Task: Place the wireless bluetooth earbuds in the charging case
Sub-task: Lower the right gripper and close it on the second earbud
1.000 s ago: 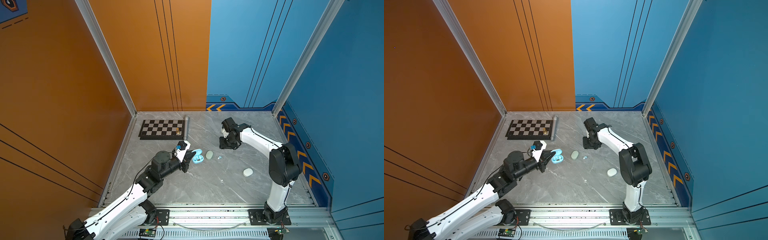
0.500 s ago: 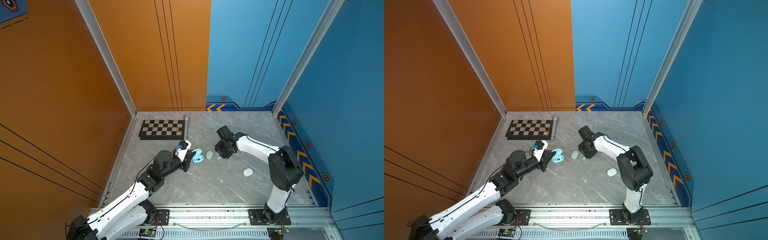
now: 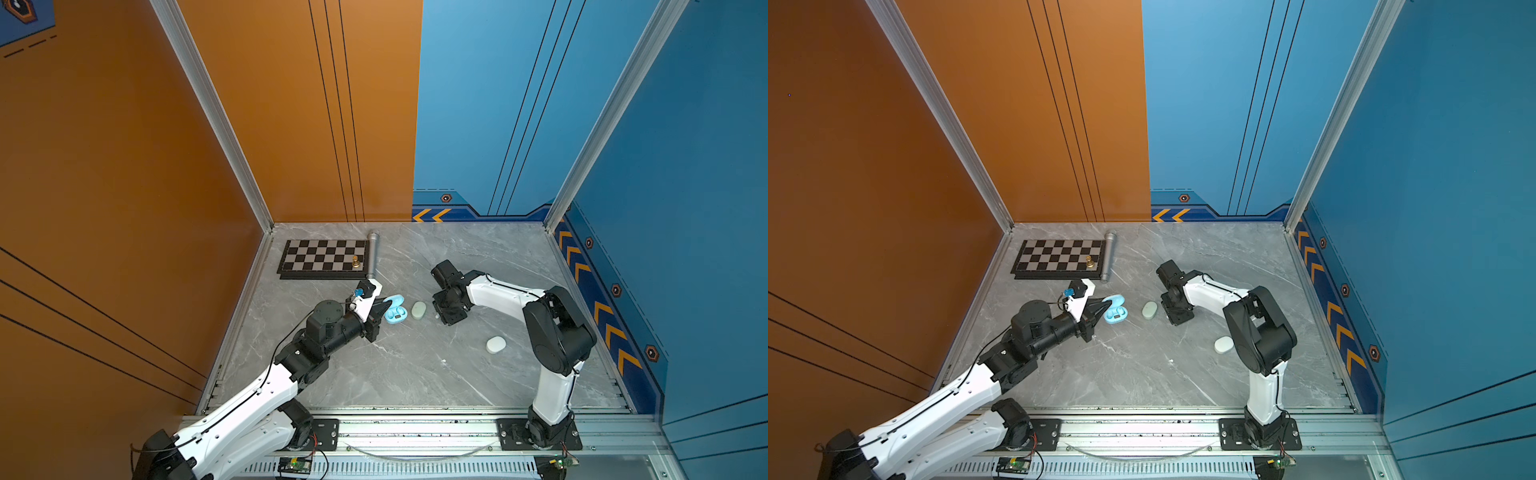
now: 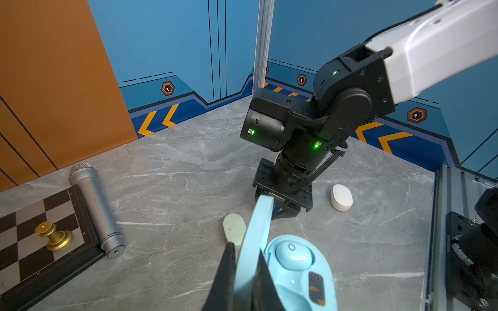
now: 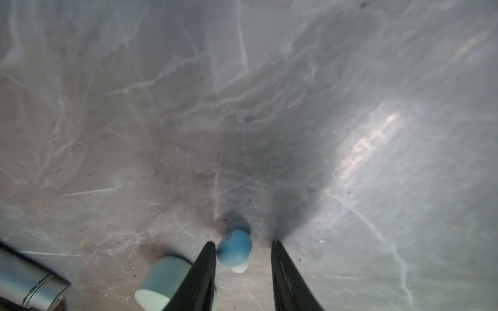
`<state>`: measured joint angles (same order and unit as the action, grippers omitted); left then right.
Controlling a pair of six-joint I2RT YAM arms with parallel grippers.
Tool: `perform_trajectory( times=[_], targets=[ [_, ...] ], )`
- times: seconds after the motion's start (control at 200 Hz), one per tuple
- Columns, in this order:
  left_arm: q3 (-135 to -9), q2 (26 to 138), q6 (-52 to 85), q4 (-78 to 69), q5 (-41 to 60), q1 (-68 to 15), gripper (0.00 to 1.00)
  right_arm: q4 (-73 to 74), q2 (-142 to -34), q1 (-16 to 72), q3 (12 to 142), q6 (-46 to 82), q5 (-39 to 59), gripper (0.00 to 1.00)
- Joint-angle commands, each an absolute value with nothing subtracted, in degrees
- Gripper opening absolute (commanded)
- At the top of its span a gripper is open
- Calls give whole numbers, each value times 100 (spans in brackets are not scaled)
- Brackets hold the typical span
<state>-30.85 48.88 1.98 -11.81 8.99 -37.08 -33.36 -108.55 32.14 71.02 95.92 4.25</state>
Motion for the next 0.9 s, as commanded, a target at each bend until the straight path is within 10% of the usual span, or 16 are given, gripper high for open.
perform_trajectory(
  times=[0.0, 0.891],
  targets=[
    [-2989, 4859, 97, -1334, 809, -3699, 0, -3454, -11007, 3190, 7198, 9839, 209, 35],
    [-2860, 4614, 22, -1327, 764, -3596, 0, -3665, -11413, 3106, 7470, 9732, 24, 34]
  ],
)
